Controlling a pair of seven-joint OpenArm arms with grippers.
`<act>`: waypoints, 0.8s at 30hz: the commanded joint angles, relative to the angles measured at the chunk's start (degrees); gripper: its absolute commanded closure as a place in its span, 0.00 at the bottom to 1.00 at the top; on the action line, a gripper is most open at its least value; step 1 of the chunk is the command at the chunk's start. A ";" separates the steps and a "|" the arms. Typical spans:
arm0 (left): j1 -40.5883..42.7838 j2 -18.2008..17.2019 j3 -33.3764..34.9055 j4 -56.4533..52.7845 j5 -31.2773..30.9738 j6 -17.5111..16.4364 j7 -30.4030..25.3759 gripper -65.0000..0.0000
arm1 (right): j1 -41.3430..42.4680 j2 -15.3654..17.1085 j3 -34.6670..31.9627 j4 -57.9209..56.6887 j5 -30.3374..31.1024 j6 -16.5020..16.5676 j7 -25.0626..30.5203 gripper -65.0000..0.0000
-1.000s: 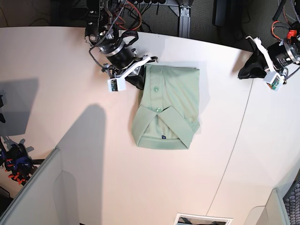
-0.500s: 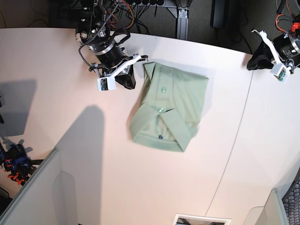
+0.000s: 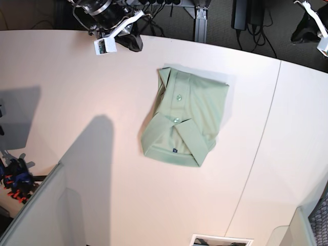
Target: Fold the T-shirt properly
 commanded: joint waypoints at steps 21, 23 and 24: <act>-5.07 -0.59 20.39 -38.27 17.07 13.55 4.83 1.00 | -7.69 5.05 -14.10 -28.96 -4.55 0.28 -2.21 1.00; -9.42 -0.42 24.87 -44.63 17.22 15.17 7.98 1.00 | -4.74 5.05 -16.94 -34.29 -5.97 0.17 -2.62 1.00; -11.61 -0.22 26.95 -47.74 17.33 15.23 8.20 1.00 | -3.17 5.03 -18.21 -36.85 -6.80 -0.09 -2.89 1.00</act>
